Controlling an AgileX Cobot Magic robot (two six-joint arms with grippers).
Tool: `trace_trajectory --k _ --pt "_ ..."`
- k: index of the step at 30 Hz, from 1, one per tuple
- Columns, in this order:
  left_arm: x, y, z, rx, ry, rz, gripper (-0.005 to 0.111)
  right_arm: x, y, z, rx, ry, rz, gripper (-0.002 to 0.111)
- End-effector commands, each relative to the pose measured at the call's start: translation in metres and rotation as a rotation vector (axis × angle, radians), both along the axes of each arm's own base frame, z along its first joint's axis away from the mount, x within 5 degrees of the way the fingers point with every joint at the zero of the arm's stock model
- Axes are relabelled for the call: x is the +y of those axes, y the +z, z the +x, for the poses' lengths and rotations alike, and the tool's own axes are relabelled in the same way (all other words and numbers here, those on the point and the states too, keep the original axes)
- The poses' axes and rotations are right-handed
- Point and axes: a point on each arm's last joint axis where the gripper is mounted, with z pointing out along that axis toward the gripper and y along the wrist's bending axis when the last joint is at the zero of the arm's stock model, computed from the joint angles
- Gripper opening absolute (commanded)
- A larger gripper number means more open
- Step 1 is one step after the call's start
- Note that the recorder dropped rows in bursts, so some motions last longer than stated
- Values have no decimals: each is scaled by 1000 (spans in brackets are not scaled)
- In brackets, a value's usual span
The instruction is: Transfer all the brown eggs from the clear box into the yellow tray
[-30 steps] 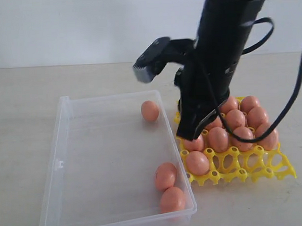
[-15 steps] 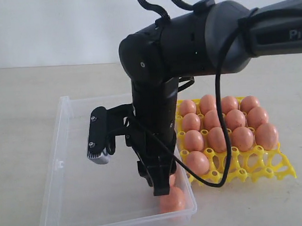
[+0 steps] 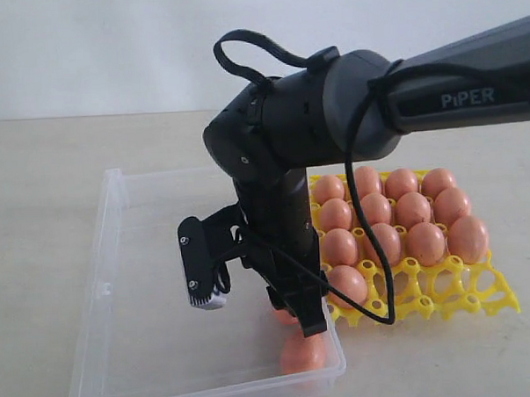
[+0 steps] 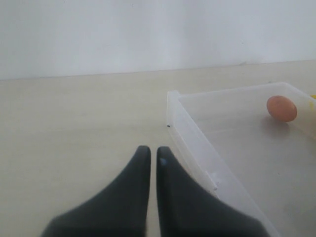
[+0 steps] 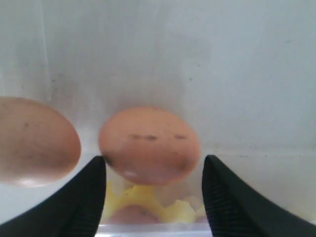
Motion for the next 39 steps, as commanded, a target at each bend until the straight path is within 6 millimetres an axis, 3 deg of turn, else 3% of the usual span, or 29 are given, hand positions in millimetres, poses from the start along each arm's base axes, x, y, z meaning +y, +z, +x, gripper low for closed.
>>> trace_trajectory --k 1,11,24,35,39 --pt "0 -1 0 -5 -4 2 4 0 0 -2 29 62 -14 50" --pt "0 -1 0 -5 -4 2 4 2 -17 0 57 79 -27 50" --pt "0 -1 0 -5 -4 2 4 15 -16 12 -82 0 121 50" --pt "0 -1 0 -5 -4 2 4 20 -14 16 -131 -455 273 50" --pt "0 -1 0 -5 -4 2 4 23 -12 19 -152 -513 324 50"
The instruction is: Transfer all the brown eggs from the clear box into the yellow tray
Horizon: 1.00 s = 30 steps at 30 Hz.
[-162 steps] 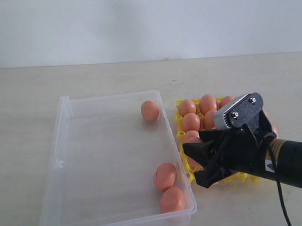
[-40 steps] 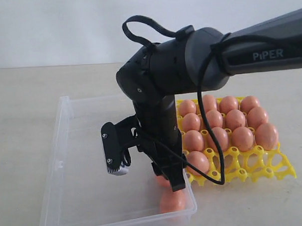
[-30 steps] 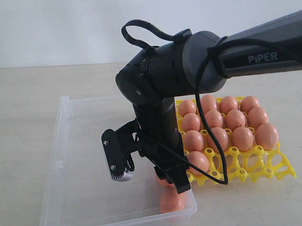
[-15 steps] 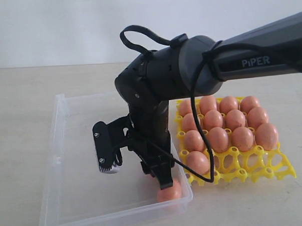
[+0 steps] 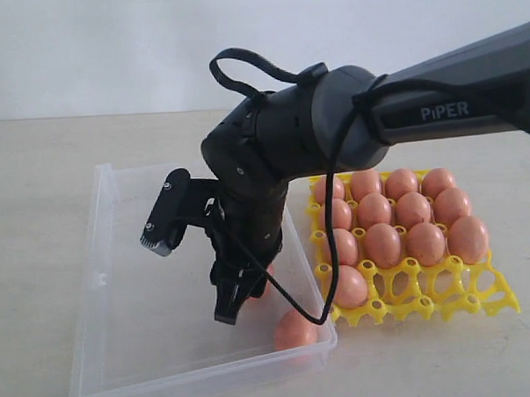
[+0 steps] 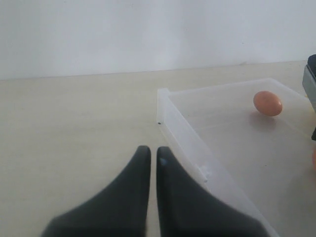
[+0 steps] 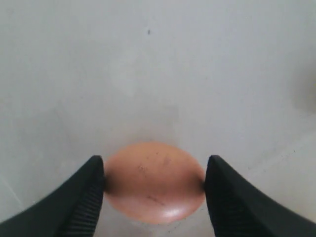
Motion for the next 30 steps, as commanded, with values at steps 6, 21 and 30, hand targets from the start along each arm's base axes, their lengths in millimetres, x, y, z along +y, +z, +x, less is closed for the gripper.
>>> trace_trajectory --k 6,21,30 --pt "0 -1 0 -5 -4 2 4 -3 -4 -3 26 104 -75 50" --pt "0 -1 0 -5 -4 2 4 -8 46 -10 -49 74 3 50" --pt "0 -1 0 -5 -4 2 4 -6 29 -10 27 -108 39 50"
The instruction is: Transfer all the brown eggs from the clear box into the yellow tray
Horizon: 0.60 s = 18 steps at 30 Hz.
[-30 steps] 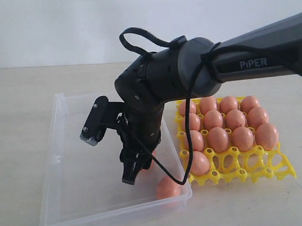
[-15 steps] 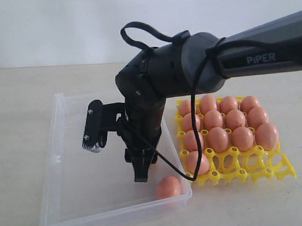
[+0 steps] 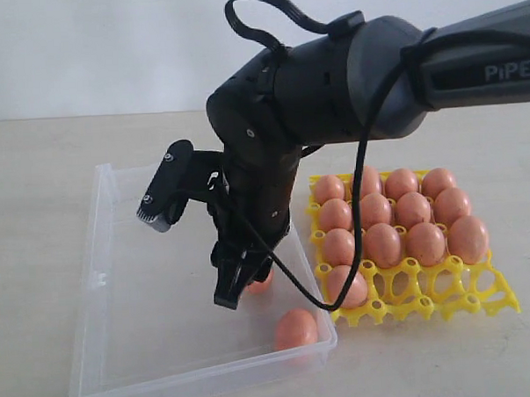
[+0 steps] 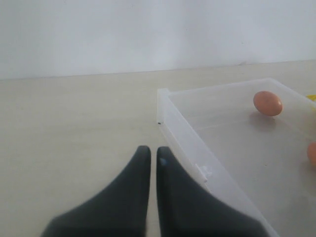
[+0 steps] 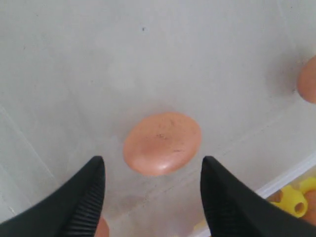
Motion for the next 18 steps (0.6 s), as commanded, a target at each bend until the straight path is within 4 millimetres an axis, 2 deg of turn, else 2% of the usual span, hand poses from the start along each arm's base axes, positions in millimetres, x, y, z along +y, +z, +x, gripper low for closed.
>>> trace_trajectory --k 1,7,18 --pt "0 -1 0 -5 -4 2 4 3 -9 1 33 -117 31 50" --pt "0 -1 0 -5 -4 2 4 8 -8 6 37 -450 206 50" --pt "0 -1 0 -5 -4 2 4 1 -7 13 -20 -741 261 50"
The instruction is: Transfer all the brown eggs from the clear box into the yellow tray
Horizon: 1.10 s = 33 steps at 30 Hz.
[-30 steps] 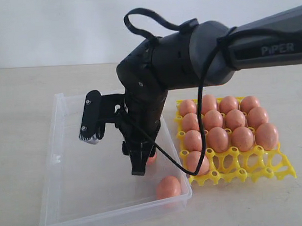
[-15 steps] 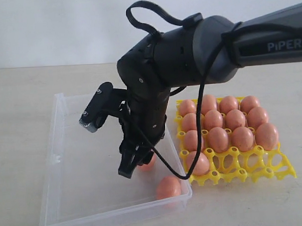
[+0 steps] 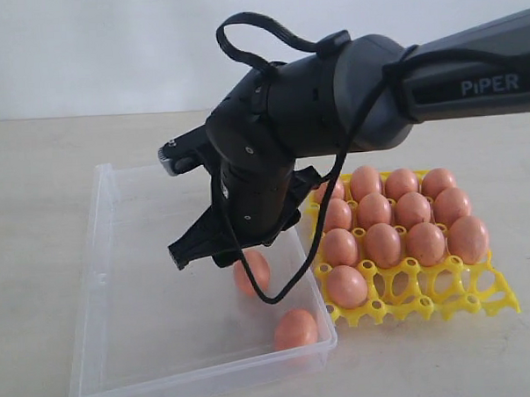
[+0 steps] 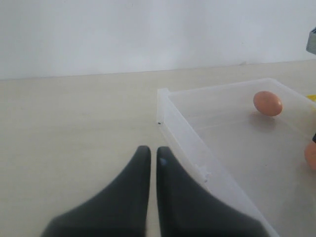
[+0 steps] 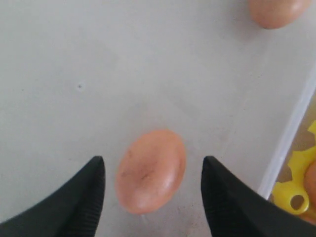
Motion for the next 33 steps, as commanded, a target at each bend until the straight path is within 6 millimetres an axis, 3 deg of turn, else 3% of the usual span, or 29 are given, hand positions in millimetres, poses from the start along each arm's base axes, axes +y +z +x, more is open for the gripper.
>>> trace_trajectory --k 1,8,12,20,22,23,26,33 --pt "0 -1 0 -5 -4 2 4 -2 3 3 -25 -96 24 50" --pt "0 -1 0 -5 -4 2 4 0 -1 3 -9 -154 51 50" --pt "0 -1 0 -5 -4 2 4 1 -29 5 49 -192 10 50" --pt "0 -1 0 -5 -4 2 4 2 -53 6 89 -252 -5 45" --pt "0 -1 0 -5 -4 2 4 3 -53 7 84 -250 3 19" --pt "0 -1 0 -5 -4 2 4 3 -52 8 74 -239 5 0" --pt "0 -1 0 -5 -4 2 4 4 -51 9 50 -170 -8 0" --pt "0 -1 0 -5 -4 2 4 5 -1 5 -164 -54 126 0"
